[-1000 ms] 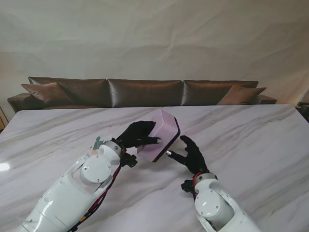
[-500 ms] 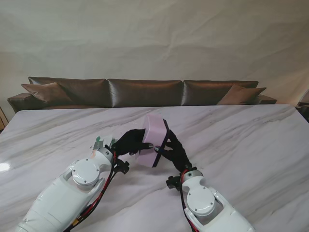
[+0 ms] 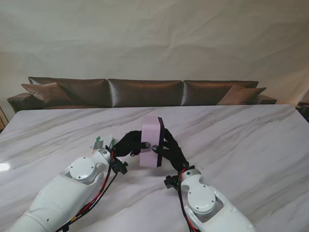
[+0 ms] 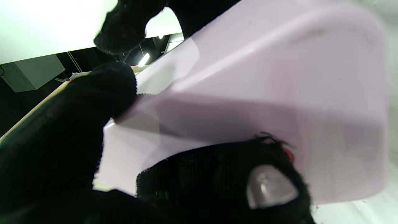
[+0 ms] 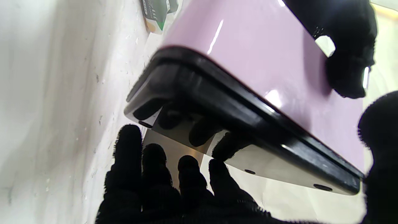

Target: Refill a tissue box and feed the first sheet

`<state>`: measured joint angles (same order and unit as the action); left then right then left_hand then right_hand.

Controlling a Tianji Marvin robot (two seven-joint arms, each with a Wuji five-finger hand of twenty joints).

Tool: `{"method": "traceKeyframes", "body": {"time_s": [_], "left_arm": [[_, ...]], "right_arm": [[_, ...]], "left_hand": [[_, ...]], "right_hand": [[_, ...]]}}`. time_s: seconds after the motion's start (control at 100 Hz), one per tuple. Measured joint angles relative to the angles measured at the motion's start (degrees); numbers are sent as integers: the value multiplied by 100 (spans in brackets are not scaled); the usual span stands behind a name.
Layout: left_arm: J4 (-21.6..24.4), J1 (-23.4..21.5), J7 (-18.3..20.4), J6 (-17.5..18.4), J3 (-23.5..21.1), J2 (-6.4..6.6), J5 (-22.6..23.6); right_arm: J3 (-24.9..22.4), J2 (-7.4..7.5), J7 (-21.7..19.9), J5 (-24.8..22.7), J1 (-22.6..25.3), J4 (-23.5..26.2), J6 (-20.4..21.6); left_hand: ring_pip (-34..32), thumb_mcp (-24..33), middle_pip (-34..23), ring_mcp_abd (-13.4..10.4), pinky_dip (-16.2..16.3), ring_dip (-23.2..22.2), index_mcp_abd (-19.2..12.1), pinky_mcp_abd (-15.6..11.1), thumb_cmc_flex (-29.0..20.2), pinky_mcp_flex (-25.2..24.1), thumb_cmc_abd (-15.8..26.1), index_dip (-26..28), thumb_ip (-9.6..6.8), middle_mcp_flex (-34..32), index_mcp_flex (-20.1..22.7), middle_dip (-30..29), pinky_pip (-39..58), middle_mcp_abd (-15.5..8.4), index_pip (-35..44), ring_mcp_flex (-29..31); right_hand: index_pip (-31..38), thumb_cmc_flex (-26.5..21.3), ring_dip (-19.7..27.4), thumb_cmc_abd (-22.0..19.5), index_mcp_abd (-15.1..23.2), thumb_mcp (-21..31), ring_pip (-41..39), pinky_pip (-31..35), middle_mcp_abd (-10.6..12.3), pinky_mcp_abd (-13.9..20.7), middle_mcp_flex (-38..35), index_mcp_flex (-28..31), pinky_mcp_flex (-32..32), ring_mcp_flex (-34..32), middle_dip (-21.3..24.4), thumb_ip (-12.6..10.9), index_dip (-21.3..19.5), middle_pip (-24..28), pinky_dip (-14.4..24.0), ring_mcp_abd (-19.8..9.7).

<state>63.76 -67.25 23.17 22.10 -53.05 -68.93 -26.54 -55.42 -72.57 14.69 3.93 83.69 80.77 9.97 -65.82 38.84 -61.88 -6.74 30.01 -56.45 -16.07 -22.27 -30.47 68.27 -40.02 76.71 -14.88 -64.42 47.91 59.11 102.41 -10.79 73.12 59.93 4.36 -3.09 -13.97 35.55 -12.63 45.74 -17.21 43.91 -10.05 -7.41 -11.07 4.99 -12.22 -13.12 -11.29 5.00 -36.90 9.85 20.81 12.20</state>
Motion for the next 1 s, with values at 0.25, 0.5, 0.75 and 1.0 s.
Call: {"method": "traceKeyframes", "body": {"time_s": [0.25,0.5,0.75,1.0], "left_arm": [[-99,57,204,70,46,-19,-96],[-176,93,564,100,76,-34,-375],[-824,455,943,313,423,-190,-687],[-1049,564,1007,335,563,-340,-683]], "right_arm": [[-42,4,-225,187,-86,-75,-24],[-127,48,-720,608,-148,-71,-89],[-84,192,-731,629,-169,-173,210],[-72,122,-15,288,-87,-73,-99]], "left_hand": [[-2,12,1,-1,10,65,-24,6,-48,1,3,6,-223,-3,43,0,65,0,18,2],[-4,12,1,-15,12,68,-24,7,-56,43,3,6,-225,-68,43,0,134,-4,66,49],[-33,2,-2,-67,13,128,-177,7,-23,67,-1,68,-294,-148,81,2,132,-62,71,105],[-83,2,-190,-105,14,135,-239,7,8,71,-5,73,-360,-222,103,38,68,-141,78,116]], "right_hand": [[-74,0,1,0,-3,0,5,-50,0,-216,0,-4,31,26,-94,0,-172,-29,0,218],[105,4,1,124,-68,-68,7,-326,-2,-308,0,-4,55,-74,-408,10,-376,364,-14,218],[628,-17,-688,167,-603,220,-460,-390,101,-656,-16,-20,-43,-905,-1206,-348,-378,2129,216,-9],[2616,349,-2032,846,-603,191,-1772,464,171,-735,-822,320,-617,-1602,-2387,-1889,-663,3200,914,-9]]}}
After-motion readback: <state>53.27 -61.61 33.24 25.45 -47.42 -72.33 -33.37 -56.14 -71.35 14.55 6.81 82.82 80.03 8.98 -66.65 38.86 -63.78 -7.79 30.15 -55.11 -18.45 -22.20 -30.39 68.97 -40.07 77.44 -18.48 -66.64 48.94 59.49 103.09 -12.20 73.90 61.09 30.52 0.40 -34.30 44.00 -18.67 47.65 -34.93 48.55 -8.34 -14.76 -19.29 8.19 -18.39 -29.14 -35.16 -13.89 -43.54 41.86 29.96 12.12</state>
